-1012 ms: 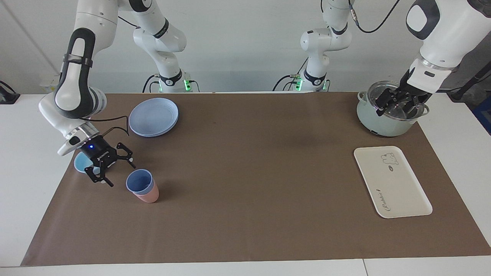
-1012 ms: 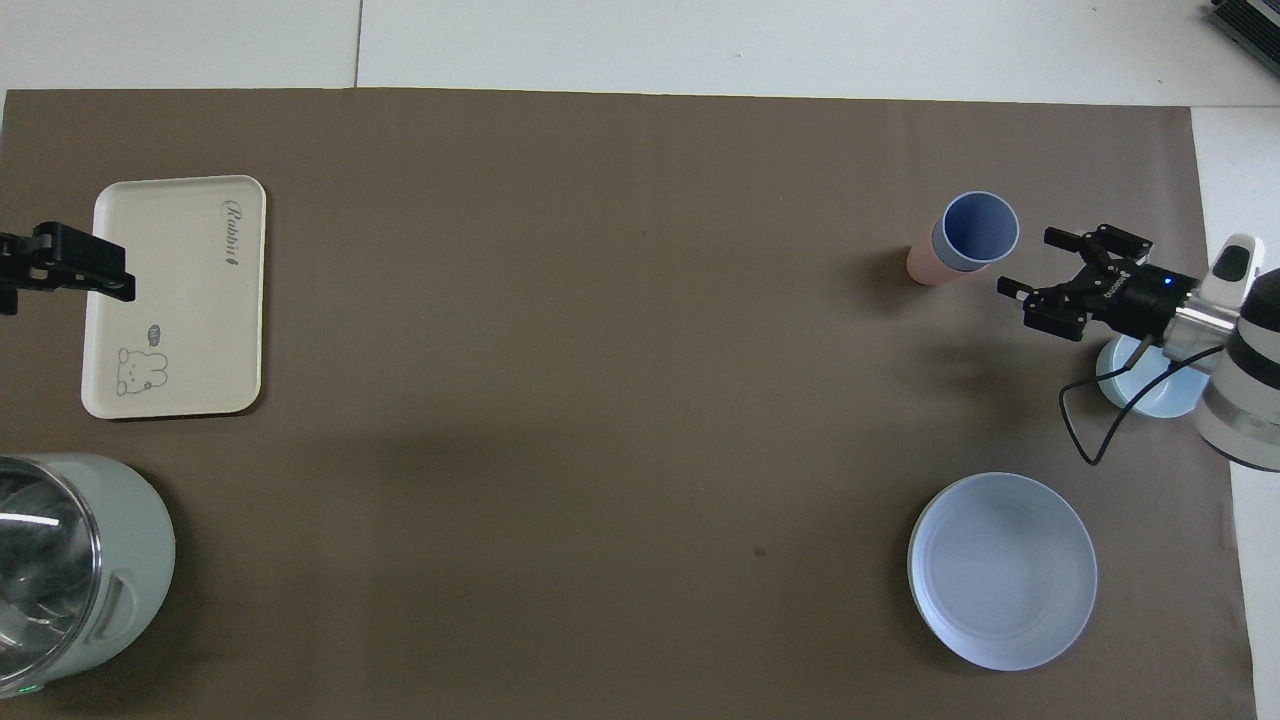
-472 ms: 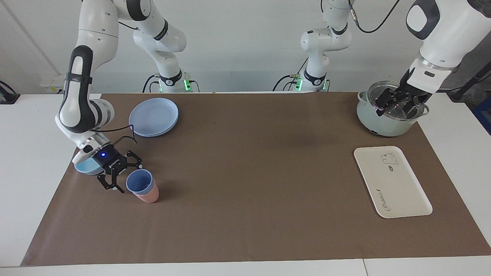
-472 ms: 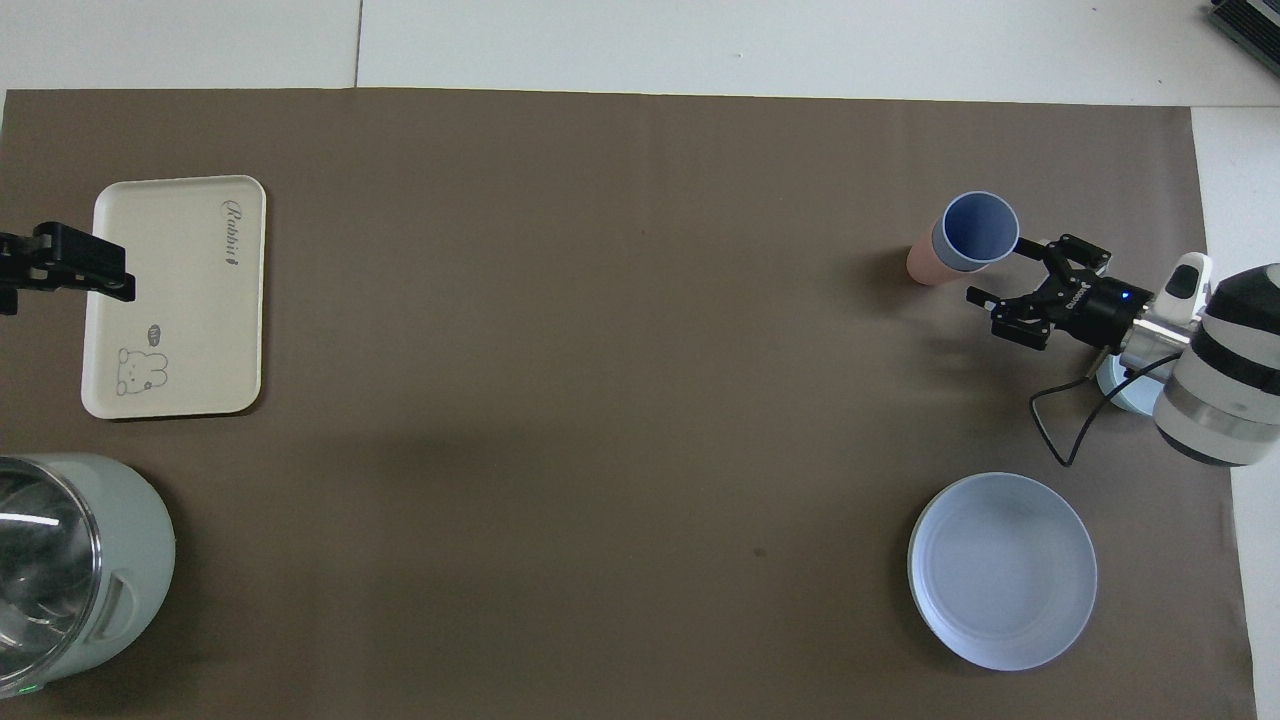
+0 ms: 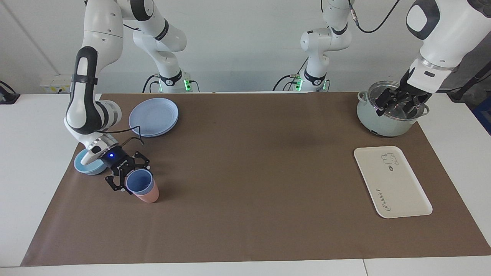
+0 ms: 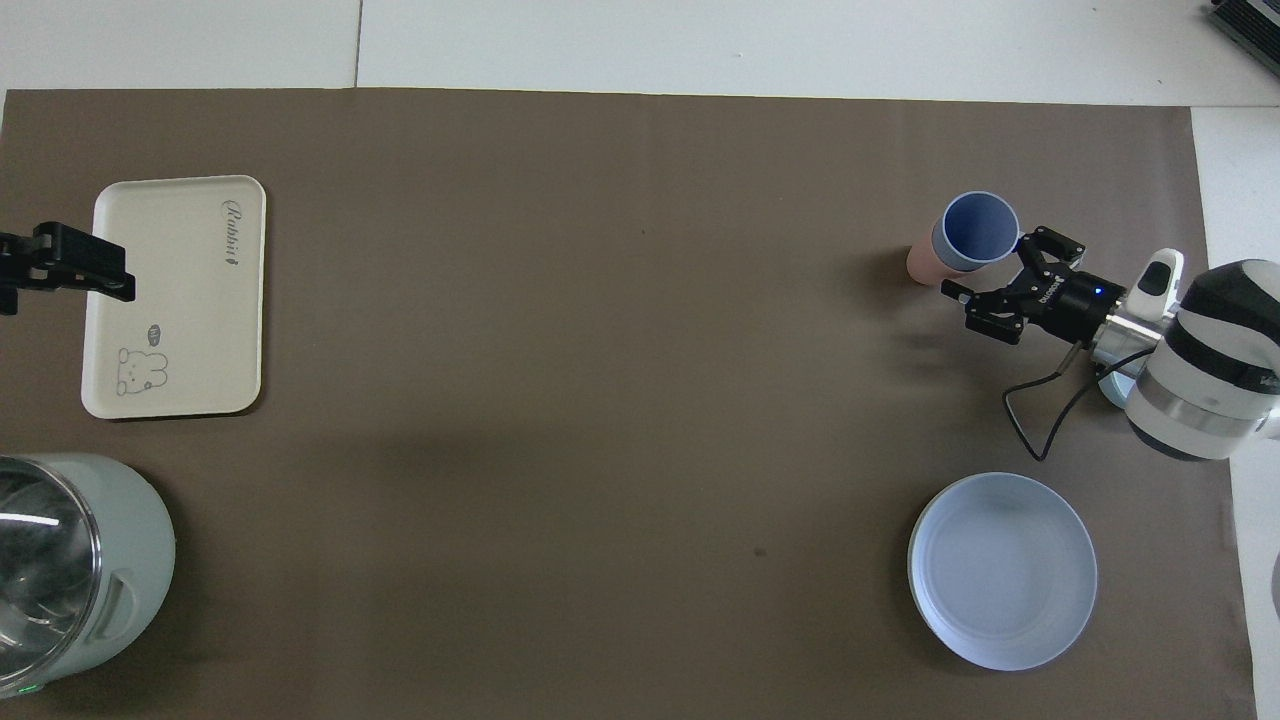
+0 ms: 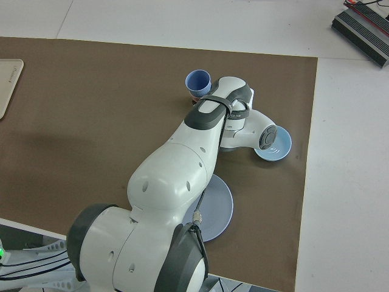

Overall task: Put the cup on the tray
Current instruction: 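Grasp the rim of the blue cup with the right gripper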

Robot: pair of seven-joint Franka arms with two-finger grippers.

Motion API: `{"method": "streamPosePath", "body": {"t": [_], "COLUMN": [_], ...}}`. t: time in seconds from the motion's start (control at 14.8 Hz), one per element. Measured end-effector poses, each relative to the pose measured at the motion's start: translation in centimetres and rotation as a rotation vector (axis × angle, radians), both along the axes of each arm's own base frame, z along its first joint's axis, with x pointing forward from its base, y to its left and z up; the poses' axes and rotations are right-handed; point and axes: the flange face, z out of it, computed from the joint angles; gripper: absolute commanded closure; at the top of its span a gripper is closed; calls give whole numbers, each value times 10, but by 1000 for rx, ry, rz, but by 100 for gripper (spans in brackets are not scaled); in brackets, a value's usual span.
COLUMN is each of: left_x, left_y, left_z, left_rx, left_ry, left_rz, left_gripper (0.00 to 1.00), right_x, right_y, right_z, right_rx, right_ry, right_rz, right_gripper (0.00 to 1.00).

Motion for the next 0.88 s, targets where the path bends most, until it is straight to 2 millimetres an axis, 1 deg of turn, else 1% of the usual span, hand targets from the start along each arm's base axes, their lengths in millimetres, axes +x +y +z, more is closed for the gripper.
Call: {"method": "streamPosePath", "body": {"t": [0.4, 0.88], "left_x": [0, 0], "left_y": [0, 0], "left_z": [0, 0], "left_rx": [0, 0], "left_ry": [0, 0], "left_rz": [0, 0], "left_gripper": [0, 0], "right_x": [0, 2], "right_y": [6, 10], "right_z": [-7, -7], "right_rx": [13, 18], "right_ry": [-25, -30], "right_rz": [-15, -33], "right_gripper": [0, 0]}}
